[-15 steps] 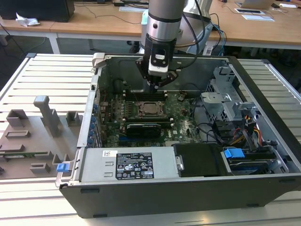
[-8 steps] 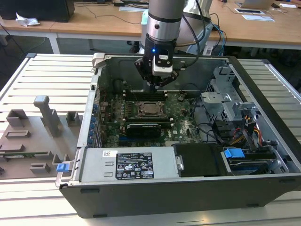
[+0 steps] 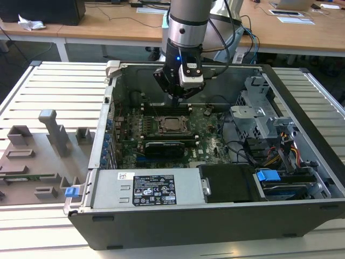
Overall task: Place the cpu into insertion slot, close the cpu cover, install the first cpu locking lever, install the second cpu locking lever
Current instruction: 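Install the first cpu locking lever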
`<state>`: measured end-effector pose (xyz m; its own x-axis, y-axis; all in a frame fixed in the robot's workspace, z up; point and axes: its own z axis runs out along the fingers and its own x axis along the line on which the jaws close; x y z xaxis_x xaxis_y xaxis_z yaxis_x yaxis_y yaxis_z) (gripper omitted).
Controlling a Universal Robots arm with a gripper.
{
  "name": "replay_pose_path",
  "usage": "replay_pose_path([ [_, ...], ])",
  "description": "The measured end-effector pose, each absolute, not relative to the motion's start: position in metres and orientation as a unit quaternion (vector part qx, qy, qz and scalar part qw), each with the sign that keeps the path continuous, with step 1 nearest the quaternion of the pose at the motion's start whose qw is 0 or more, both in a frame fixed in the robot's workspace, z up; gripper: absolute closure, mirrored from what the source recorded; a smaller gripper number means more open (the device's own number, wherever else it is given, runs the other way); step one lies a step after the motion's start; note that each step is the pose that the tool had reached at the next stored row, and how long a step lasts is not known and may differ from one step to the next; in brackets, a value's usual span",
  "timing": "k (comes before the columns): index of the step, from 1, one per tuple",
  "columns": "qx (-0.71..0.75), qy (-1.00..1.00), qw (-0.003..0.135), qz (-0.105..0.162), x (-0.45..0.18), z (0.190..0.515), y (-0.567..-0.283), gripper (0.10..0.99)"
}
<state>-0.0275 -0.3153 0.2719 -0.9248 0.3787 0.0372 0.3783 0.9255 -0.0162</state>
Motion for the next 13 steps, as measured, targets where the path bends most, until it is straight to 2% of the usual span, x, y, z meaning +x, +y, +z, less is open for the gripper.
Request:
replay_pose_path([
  [13,-0.100,-0.995,0.019,0.006,-0.0275,0.2719,-0.3153,0.980],
])
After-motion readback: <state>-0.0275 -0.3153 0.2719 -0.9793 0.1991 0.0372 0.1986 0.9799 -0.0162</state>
